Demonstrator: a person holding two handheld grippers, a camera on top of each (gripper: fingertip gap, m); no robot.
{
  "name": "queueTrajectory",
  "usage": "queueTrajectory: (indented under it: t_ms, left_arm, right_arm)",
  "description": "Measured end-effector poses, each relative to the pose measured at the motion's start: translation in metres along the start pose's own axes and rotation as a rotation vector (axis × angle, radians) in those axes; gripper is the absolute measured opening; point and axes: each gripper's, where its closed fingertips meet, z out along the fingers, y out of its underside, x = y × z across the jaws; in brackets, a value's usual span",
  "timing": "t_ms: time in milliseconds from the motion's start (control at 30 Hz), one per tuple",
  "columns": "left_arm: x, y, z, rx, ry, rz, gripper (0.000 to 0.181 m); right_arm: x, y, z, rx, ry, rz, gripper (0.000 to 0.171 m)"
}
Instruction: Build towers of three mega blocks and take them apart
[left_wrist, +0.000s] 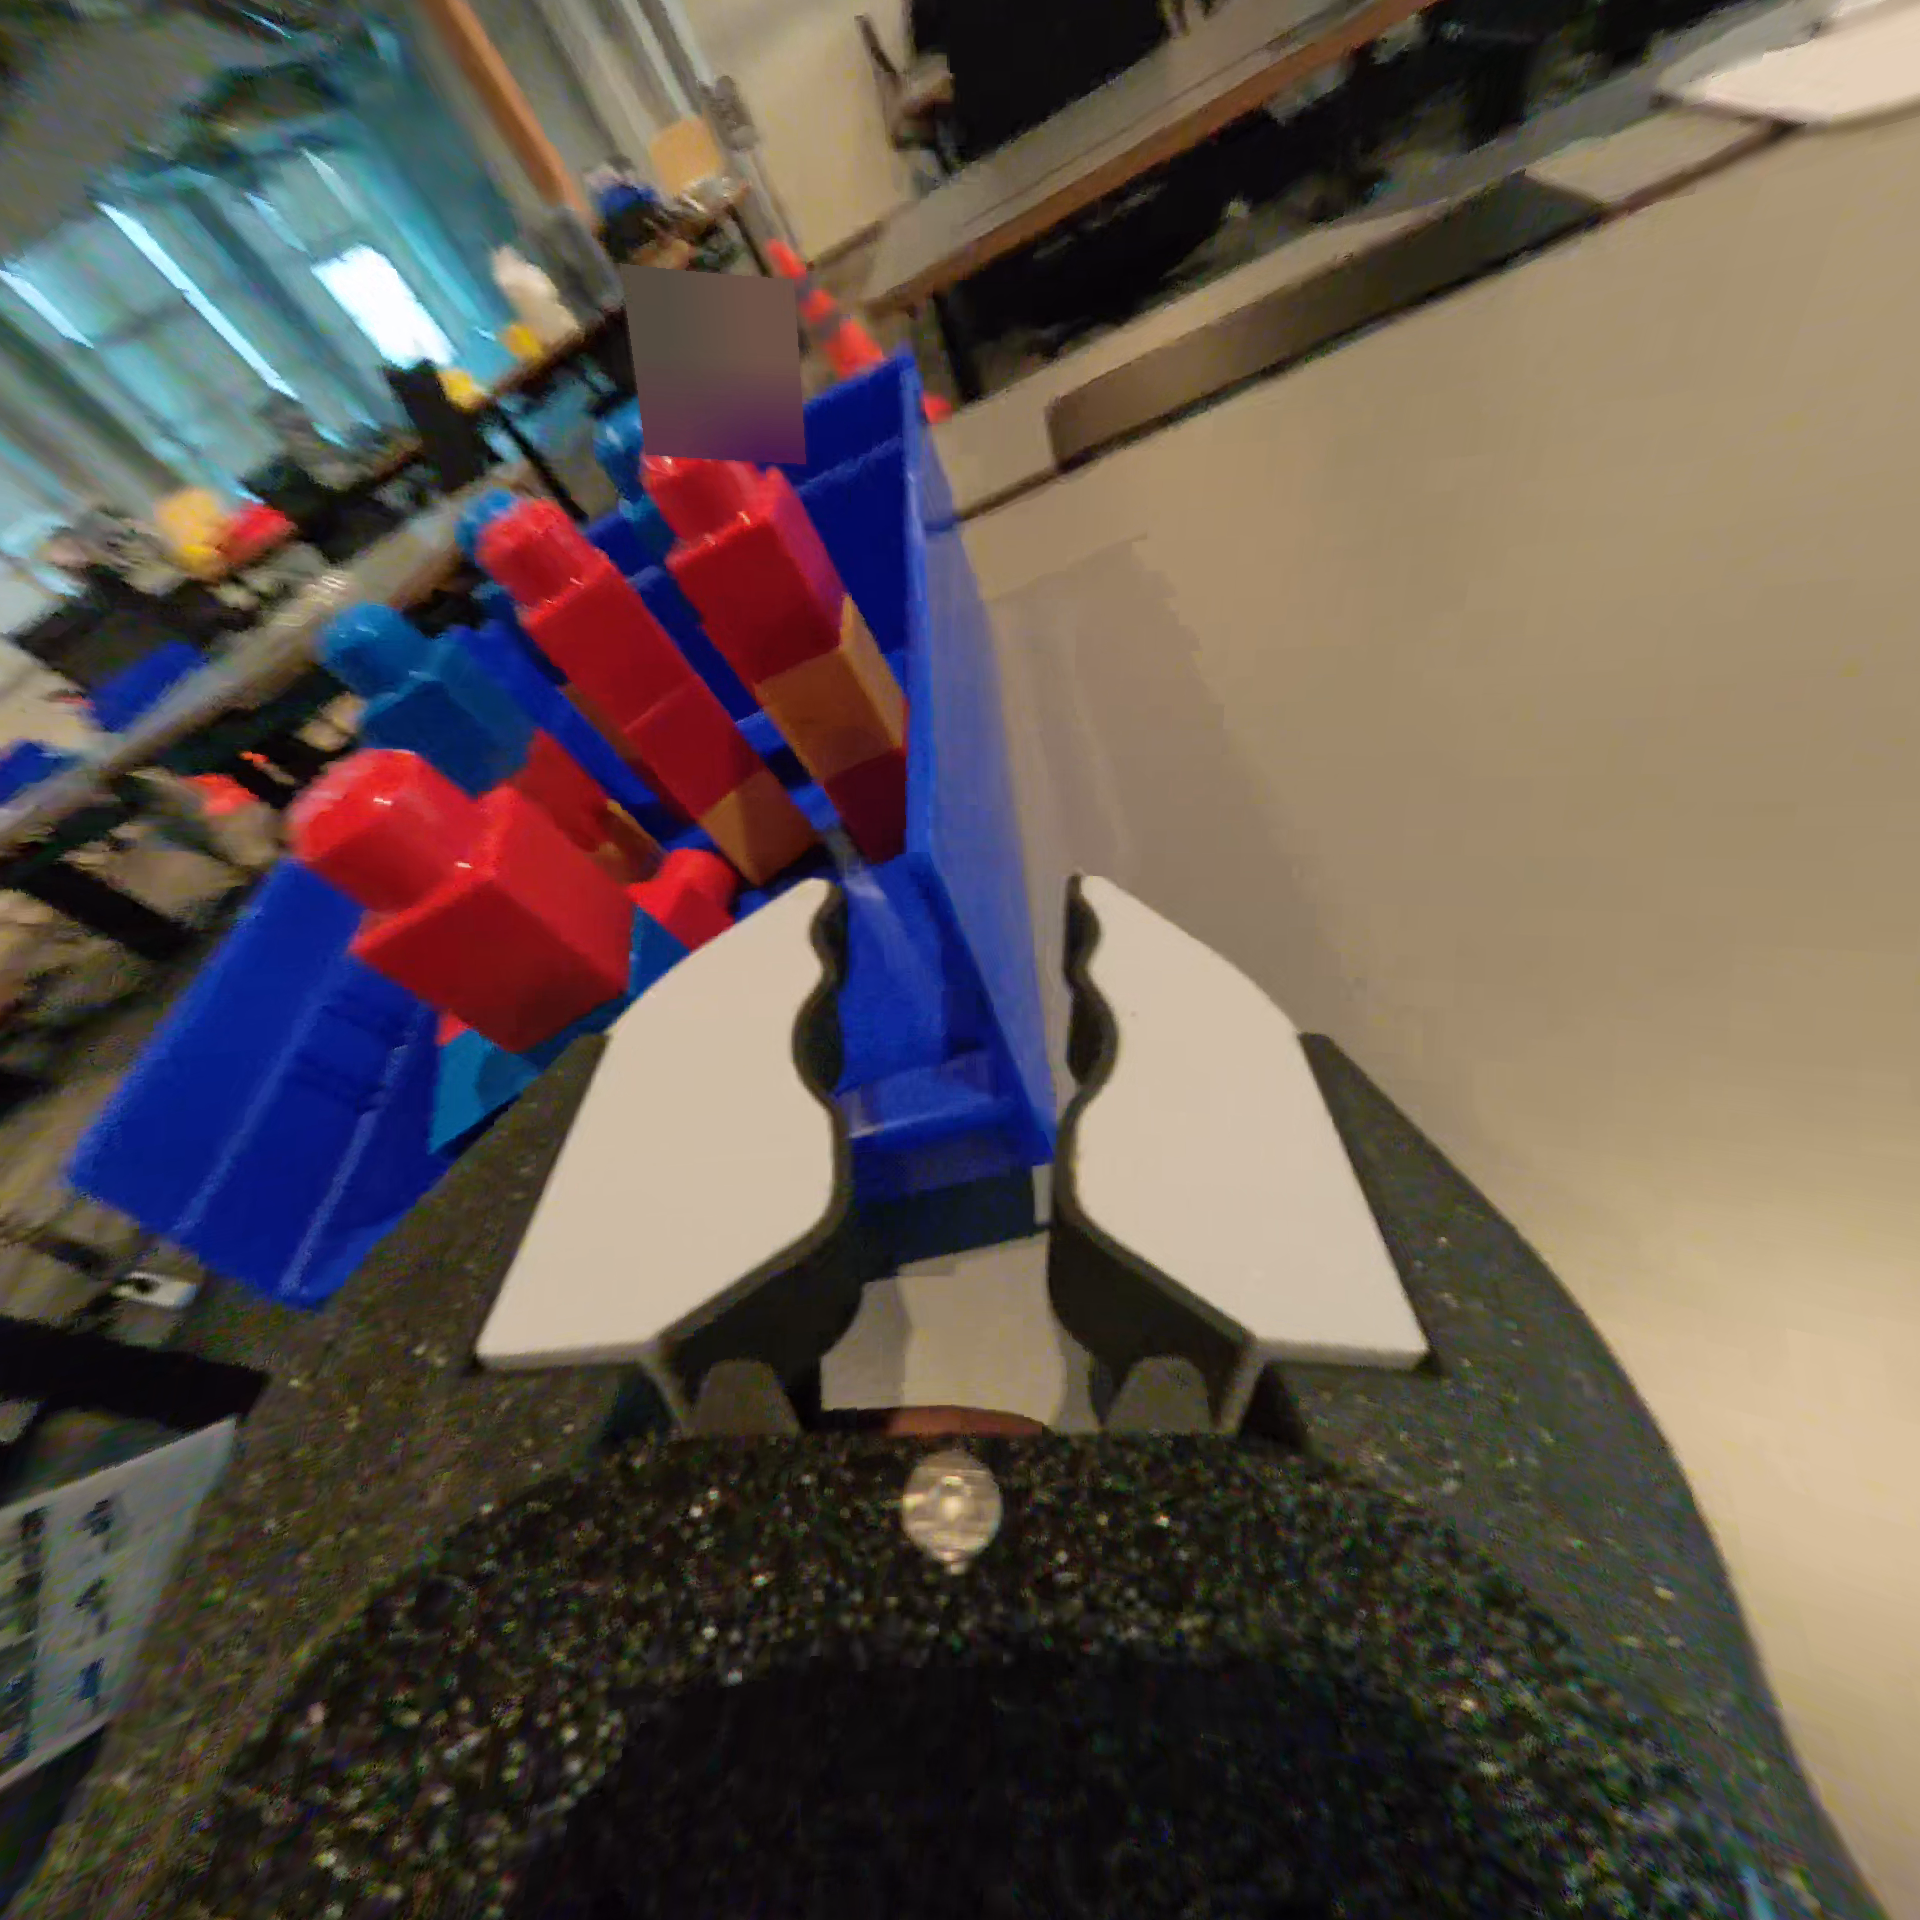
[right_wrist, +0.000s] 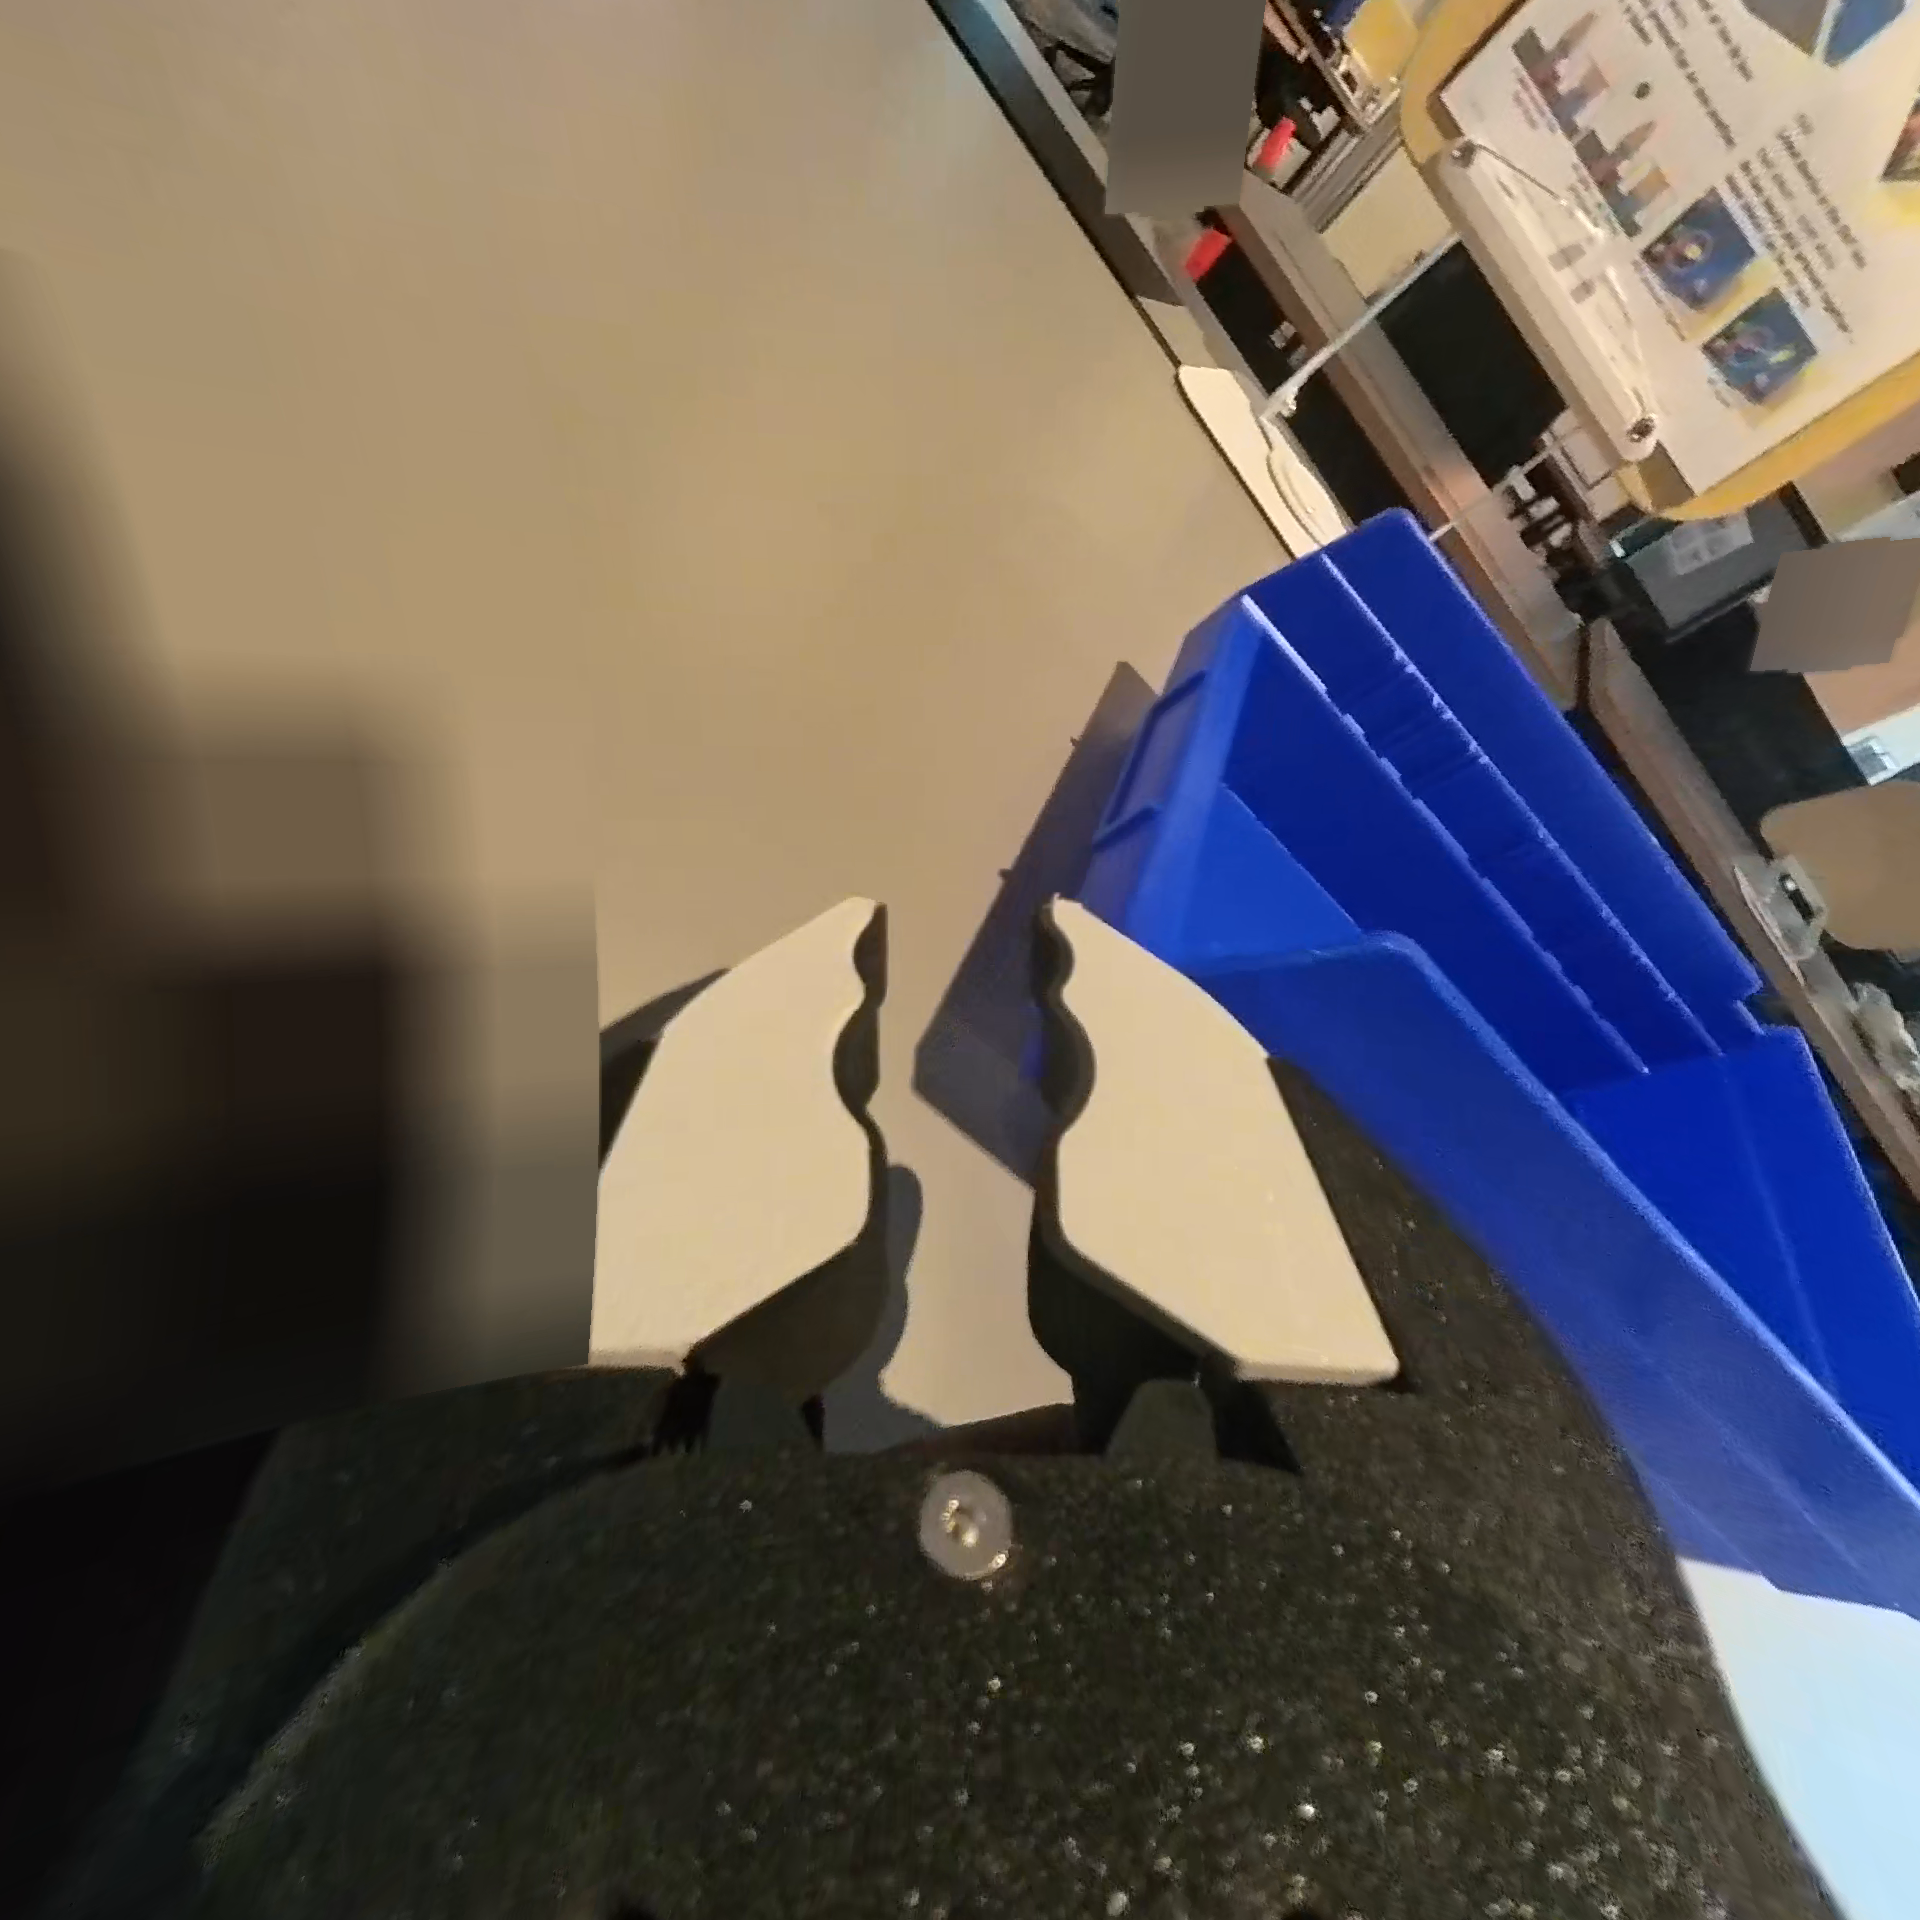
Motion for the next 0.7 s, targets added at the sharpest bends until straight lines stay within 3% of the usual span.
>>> queueTrajectory:
  t_ms: [33, 133, 233, 433, 600, 700]
  left_arm:
    - [0.002, -0.010, -0.007, 0.049, -0.044, -0.009, 0.042]
    - [0.027, -0.044, -0.034, 0.232, -0.098, -0.047, 0.039]
    - [0.076, -0.063, -0.048, 0.327, -0.066, 0.030, 0.032]
    - [0.162, -0.075, -0.053, 0.358, 0.073, 0.234, 0.030]
    - [0.192, -0.067, -0.046, 0.288, 0.130, 0.386, 0.031]
    - [0.195, -0.064, -0.045, 0.276, 0.135, 0.415, 0.031]
  right_arm:
    - [0.003, 0.001, 0.001, -0.004, 0.009, 0.012, 0.027]
    - [0.013, 0.011, 0.004, -0.038, 0.053, 0.055, 0.024]
    - [0.026, 0.020, 0.004, -0.068, 0.114, 0.104, 0.008]
    - [0.055, 0.058, -0.009, -0.173, 0.225, 0.180, 0.016]
    - [0.034, 0.008, -0.022, 0.075, 0.097, 0.123, 0.020]
    - [0.015, -0.018, -0.014, 0.130, 0.025, 0.103, 0.022]
